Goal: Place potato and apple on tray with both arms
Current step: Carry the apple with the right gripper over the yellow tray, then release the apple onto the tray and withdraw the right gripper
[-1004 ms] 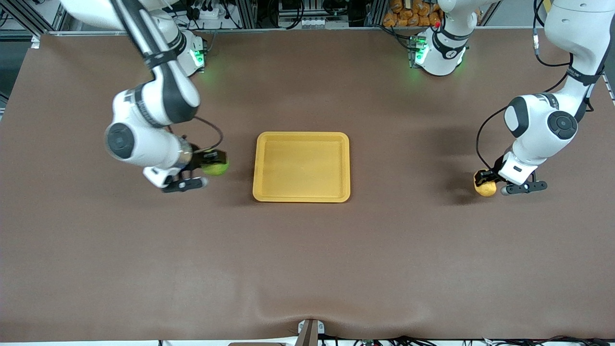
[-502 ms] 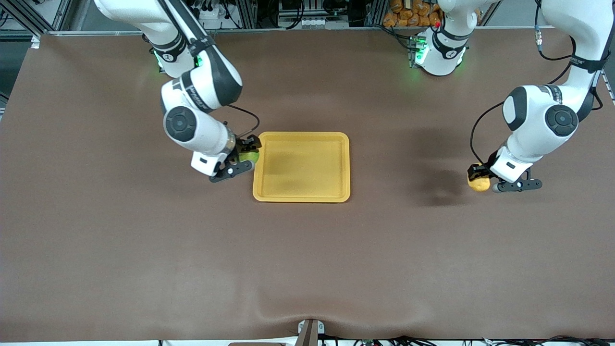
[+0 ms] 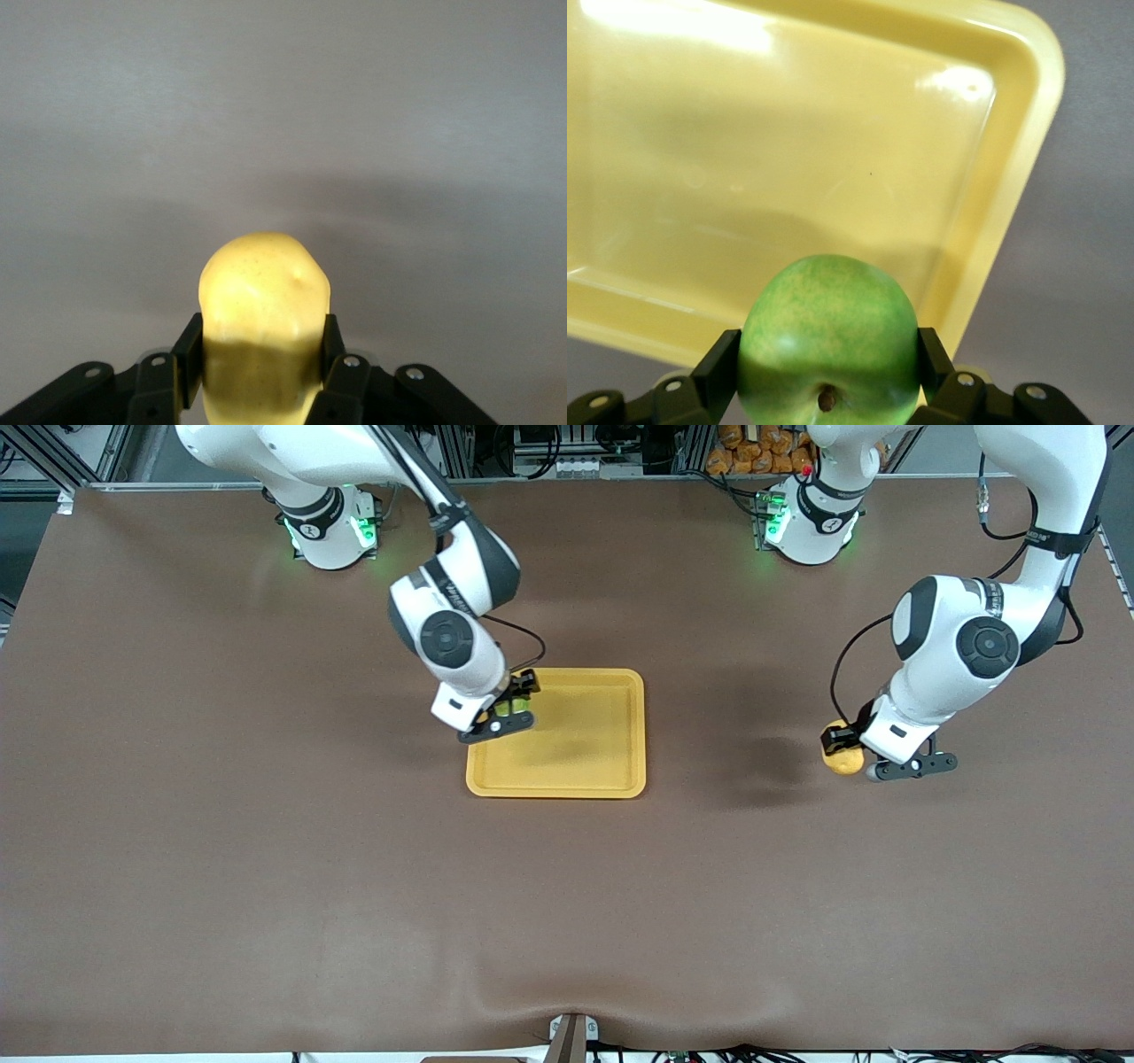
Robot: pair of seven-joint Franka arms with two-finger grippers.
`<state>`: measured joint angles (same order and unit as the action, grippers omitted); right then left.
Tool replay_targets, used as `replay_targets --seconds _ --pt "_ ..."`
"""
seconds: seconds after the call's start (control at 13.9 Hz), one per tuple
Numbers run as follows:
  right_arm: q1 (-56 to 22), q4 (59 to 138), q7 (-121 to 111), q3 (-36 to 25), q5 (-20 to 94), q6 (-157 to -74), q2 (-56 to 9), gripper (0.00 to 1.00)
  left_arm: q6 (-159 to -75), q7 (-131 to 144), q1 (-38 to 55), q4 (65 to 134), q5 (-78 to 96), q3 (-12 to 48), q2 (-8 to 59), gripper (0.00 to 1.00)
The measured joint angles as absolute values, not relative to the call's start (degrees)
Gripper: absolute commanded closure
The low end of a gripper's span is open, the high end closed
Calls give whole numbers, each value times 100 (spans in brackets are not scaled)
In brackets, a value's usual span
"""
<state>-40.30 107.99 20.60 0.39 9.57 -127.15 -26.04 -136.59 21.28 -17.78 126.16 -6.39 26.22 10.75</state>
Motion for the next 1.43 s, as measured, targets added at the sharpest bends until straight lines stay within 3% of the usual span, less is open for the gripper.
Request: replay_targets --seconds 0.5,0.79,0.86,0.93,1.43 --pt "-4094 10706 2527 2 420 -13122 -2931 56 -13522 2743 -1393 12384 -639 3087 1143 100" --pt "-4119 10698 2902 1 -40 -13204 -3028 38 -13504 2905 -734 12128 -639 3112 1426 100" --pt "-4122 10698 2989 1 -142 -13204 -3036 11 -13504 2916 -574 12025 -639 3113 1525 100" --pt "-4124 10698 3033 1 -194 -13204 -3038 0 -13504 2941 -431 11912 -639 3113 1626 100" --pt "-4126 10566 3285 -17 -242 -13084 -3003 0 -13496 4477 580 11074 -1435 3106 2527 100"
